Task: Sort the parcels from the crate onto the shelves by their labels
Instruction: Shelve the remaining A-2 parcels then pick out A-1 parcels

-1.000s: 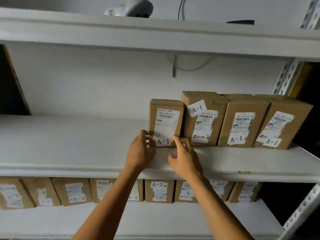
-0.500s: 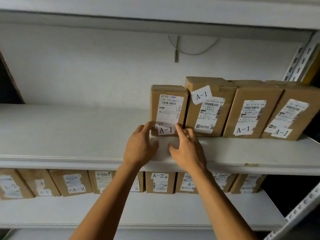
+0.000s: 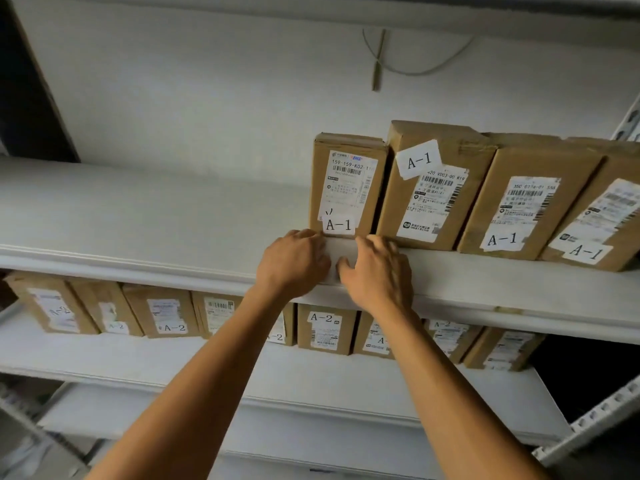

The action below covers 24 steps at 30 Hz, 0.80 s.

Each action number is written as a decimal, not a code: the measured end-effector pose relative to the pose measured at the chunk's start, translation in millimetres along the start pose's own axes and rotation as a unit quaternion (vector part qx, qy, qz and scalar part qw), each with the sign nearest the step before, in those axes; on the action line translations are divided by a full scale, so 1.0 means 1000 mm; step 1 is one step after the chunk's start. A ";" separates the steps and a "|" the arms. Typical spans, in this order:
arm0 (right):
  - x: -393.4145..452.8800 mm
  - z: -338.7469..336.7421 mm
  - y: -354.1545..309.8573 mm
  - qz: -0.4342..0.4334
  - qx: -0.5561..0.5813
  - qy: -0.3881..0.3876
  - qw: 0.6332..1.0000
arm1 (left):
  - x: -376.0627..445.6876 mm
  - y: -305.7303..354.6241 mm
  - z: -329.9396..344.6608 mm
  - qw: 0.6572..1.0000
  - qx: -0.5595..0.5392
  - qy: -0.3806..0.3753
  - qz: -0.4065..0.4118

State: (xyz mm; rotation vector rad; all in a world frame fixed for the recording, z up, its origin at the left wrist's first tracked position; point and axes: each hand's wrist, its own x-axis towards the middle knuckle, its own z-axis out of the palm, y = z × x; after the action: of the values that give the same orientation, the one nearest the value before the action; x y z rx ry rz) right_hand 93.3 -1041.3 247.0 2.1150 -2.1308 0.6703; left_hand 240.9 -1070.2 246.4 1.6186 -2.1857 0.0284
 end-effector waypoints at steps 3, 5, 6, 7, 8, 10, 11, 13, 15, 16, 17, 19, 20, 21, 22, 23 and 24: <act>0.000 0.005 0.003 -0.032 -0.002 -0.027 0.999 | -0.011 0.002 0.001 0.999 0.033 0.002 0.015; -0.002 0.010 0.007 -0.062 -0.002 -0.041 0.997 | -0.023 0.006 0.003 0.999 0.054 0.003 0.007; -0.004 0.012 0.010 -0.076 -0.004 -0.047 0.996 | -0.030 0.009 0.004 0.998 0.061 0.004 -0.007; -0.006 0.014 0.013 -0.088 -0.005 -0.056 0.995 | -0.038 0.012 0.005 0.998 0.063 0.005 -0.029; -0.008 0.015 0.015 -0.100 -0.006 -0.065 0.993 | -0.045 0.016 0.005 0.997 0.061 0.006 -0.055; -0.013 0.010 0.020 -0.124 -0.009 -0.078 0.989 | -0.060 0.025 0.006 0.993 0.051 0.006 -0.103; -0.017 0.006 0.023 -0.139 -0.014 -0.082 0.987 | -0.069 0.029 0.006 0.992 0.051 0.004 -0.117; -0.030 -0.002 0.030 -0.189 -0.034 -0.091 0.977 | -0.095 0.039 0.006 0.989 0.063 -0.002 -0.135; -0.049 -0.004 0.041 -0.254 -0.042 -0.075 0.963 | -0.132 0.048 0.005 0.984 0.072 0.007 -0.164; -0.061 -0.004 0.044 -0.276 -0.028 -0.056 0.959 | -0.154 0.051 0.004 0.979 0.074 0.015 -0.188; -0.073 -0.001 0.045 -0.291 -0.006 -0.041 0.956 | -0.180 0.053 0.004 0.974 0.077 0.020 -0.214; -0.100 0.009 0.038 -0.307 0.053 -0.043 0.949 | -0.240 0.051 0.007 0.959 0.088 0.029 -0.269; -0.117 0.014 0.029 -0.320 0.079 -0.071 0.941 | -0.273 0.051 0.009 0.948 0.095 0.031 -0.303; -0.136 0.021 0.018 -0.345 0.098 -0.105 0.927 | -0.308 0.051 0.010 0.934 0.099 0.030 -0.341; -0.158 0.028 0.007 -0.378 0.110 -0.138 0.909 | -0.344 0.053 0.010 0.918 0.102 0.027 -0.383; -0.183 0.036 -0.005 -0.414 0.117 -0.169 0.887 | -0.380 0.057 0.009 0.899 0.103 0.022 -0.426; -0.211 0.041 -0.018 -0.447 0.120 -0.204 0.863 | -0.416 0.063 0.006 0.876 0.107 0.019 -0.469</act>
State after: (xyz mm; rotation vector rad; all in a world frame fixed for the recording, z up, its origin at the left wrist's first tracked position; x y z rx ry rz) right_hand 132.1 -857.3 141.4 3.1886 -0.9064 0.3910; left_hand 278.7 -672.9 113.3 2.6013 -1.1862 0.0184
